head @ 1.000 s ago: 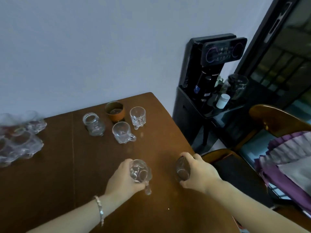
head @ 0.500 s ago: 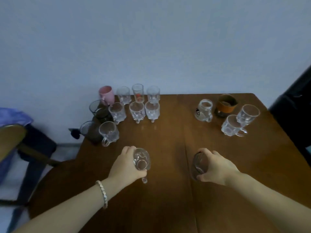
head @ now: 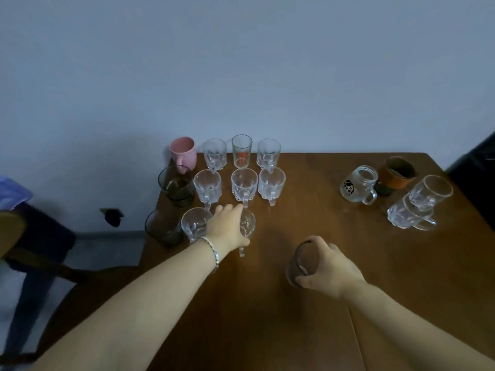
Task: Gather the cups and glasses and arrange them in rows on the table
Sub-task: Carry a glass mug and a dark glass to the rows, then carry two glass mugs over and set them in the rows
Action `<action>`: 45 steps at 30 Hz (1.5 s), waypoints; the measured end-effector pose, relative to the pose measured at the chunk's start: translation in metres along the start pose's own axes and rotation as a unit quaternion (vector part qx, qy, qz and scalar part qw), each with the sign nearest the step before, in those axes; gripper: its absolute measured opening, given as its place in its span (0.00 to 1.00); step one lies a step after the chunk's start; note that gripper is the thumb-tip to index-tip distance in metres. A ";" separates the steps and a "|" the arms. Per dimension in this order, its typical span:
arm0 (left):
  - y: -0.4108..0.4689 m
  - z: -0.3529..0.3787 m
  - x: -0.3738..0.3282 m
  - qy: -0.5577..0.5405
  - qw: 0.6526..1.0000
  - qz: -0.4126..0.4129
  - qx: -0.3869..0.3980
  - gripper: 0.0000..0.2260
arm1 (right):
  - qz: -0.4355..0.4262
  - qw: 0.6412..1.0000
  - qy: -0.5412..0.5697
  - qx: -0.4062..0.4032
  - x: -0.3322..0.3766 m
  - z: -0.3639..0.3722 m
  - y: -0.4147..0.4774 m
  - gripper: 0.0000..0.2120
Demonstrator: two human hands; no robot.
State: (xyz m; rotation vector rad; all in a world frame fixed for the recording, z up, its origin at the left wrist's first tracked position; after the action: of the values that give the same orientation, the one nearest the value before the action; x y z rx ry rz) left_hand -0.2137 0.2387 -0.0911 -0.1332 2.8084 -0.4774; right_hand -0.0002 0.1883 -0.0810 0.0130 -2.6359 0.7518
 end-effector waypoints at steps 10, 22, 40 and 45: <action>0.046 0.017 0.014 -0.010 1.000 -0.001 0.029 0.41 | 0.019 0.998 0.031 -0.045 0.047 -0.003 0.087 0.40; 0.031 0.011 0.000 0.027 0.999 0.028 0.006 0.37 | 0.029 0.999 0.017 0.027 0.033 0.016 0.106 0.50; 0.041 0.045 -0.253 -0.051 0.996 0.061 0.037 0.14 | 0.016 0.985 -0.140 -0.095 -0.253 -0.174 0.117 0.41; 0.064 0.053 -0.288 -0.085 0.996 0.006 0.024 0.15 | -0.070 0.982 -0.176 0.001 -0.261 -0.166 0.155 0.47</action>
State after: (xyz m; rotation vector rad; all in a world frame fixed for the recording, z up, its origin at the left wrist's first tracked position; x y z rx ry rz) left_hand 0.0739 0.3220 -0.0842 -0.1394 2.6271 -0.5053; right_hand 0.2838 0.3803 -0.1286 0.3597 -2.9250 0.7626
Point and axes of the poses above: each hand's wrist, its own y-axis towards the middle knuckle, its own z-axis out of the palm, x = y × z, the point moved 10 cm from there along y, towards the middle knuckle
